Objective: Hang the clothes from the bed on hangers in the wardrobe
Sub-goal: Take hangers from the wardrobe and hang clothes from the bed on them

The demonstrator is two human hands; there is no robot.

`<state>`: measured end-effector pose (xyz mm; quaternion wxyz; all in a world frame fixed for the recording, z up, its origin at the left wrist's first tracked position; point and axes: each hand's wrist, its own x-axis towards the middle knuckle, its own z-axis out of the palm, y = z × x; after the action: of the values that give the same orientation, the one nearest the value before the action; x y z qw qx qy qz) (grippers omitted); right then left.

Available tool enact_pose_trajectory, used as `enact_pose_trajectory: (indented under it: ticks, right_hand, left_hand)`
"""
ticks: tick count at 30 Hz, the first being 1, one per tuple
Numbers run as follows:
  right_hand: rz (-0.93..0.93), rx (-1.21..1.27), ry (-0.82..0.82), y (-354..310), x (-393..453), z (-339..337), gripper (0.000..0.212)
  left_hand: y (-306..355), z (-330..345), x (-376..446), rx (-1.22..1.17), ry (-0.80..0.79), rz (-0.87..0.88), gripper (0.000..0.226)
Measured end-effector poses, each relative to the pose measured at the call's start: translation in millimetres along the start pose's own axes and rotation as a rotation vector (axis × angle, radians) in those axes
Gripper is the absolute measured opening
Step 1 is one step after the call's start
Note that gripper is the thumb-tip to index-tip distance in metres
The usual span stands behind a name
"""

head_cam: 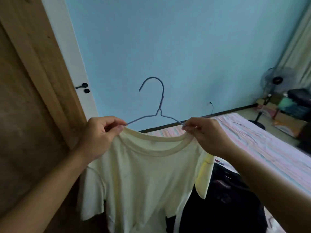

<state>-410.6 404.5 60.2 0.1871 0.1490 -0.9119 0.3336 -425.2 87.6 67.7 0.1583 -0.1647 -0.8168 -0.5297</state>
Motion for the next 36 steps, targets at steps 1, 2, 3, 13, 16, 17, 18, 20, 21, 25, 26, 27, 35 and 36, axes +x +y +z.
enact_pose_trajectory:
  ticks: [1,2,3,13,16,17,18,20,21,25,26,27,35,36]
  right_hand:
    - [0.023,-0.023,0.020,1,-8,-6,0.018]
    - [0.047,-0.048,0.035,2,-16,-11,0.016]
    - [0.073,-0.070,0.046,3,-25,-17,0.014]
    - [0.266,-0.229,0.105,3,-101,-65,0.014]
    - [0.311,-0.258,0.102,1,-121,-77,0.018]
    - [0.333,-0.267,0.096,0,-127,-80,0.019]
    - [0.355,-0.279,0.086,0,-132,-84,0.019]
    - [0.390,-0.307,0.074,2,-142,-90,0.018]
    - [0.405,-0.321,0.073,4,-147,-92,0.016]
    - [0.461,-0.368,0.081,19,-163,-100,0.015]
    - [0.476,-0.378,0.079,25,-167,-101,0.015]
    - [0.489,-0.386,0.074,31,-170,-102,0.015]
    - [0.641,-0.346,0.005,102,-185,-106,0.016]
    - [0.652,-0.340,0.001,112,-186,-105,0.017]
  left_hand:
    - [1,5,2,0.001,-0.027,0.013,0.018]
    - [4,11,3,0.001,-0.052,0.027,0.020]
    - [6,17,4,-0.007,-0.073,0.038,0.020]
    - [26,79,-1,-0.100,-0.262,0.019,0.018]
    - [31,96,-1,-0.123,-0.328,0.002,0.018]
    - [32,102,1,-0.136,-0.354,-0.010,0.019]
    - [34,109,2,-0.144,-0.380,-0.023,0.019]
    - [37,124,4,-0.148,-0.424,-0.047,0.016]
    - [38,132,4,-0.148,-0.441,-0.055,0.015]
    - [38,164,7,-0.149,-0.510,-0.042,0.012]
    - [37,173,9,-0.149,-0.527,-0.039,0.013]
    - [35,182,10,-0.147,-0.542,-0.038,0.013]
    - [9,261,18,-0.085,-0.668,-0.057,0.018]
    - [6,269,19,-0.074,-0.673,-0.068,0.016]
